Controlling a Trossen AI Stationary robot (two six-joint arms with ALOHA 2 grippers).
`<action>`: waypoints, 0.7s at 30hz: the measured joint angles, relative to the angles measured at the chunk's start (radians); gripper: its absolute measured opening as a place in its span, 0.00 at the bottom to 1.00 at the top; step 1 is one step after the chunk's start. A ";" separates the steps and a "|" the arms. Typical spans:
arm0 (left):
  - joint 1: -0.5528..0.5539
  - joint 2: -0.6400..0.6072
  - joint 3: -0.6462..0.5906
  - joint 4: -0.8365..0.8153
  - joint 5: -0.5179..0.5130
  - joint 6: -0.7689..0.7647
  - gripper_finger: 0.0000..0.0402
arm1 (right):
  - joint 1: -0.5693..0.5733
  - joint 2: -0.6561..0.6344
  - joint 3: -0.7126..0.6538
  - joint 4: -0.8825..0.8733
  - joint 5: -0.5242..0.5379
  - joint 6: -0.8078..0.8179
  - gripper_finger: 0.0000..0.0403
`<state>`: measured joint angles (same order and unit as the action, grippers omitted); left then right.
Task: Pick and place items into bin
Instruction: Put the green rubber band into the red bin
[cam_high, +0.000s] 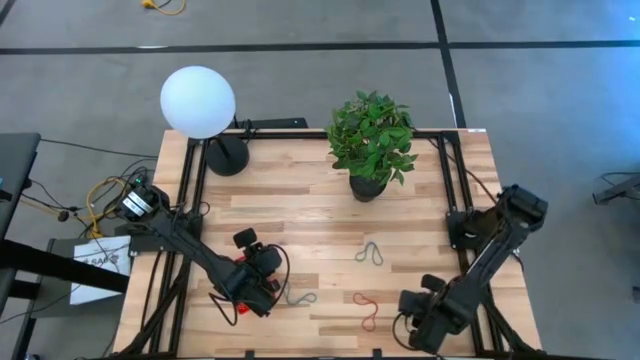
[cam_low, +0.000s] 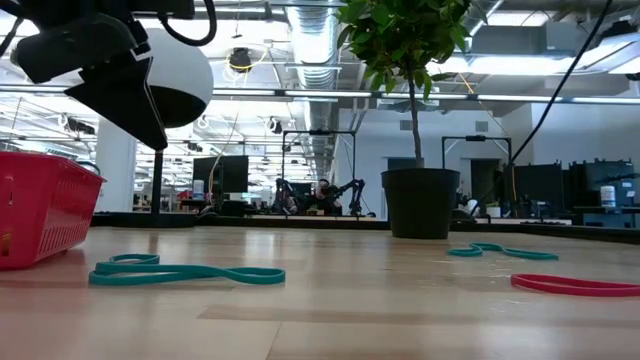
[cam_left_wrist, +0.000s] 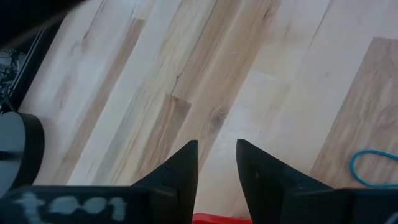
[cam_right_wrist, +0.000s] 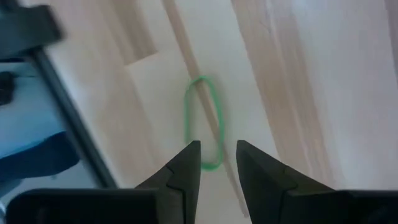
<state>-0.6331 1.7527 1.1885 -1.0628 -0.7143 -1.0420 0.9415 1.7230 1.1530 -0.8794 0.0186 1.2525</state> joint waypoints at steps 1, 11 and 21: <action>0.000 0.000 0.000 0.001 0.000 0.001 0.26 | -0.003 0.013 0.000 0.001 -0.005 0.000 0.24; 0.001 0.000 0.000 0.007 0.000 0.034 0.26 | -0.041 0.131 0.000 0.011 -0.135 -0.004 0.24; 0.001 0.000 0.000 0.003 -0.027 0.036 0.26 | -0.040 0.162 -0.015 0.056 -0.166 -0.019 0.24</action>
<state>-0.6323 1.7527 1.1885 -1.0598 -0.7413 -1.0060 0.9011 1.8847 1.1379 -0.8232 -0.1478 1.2340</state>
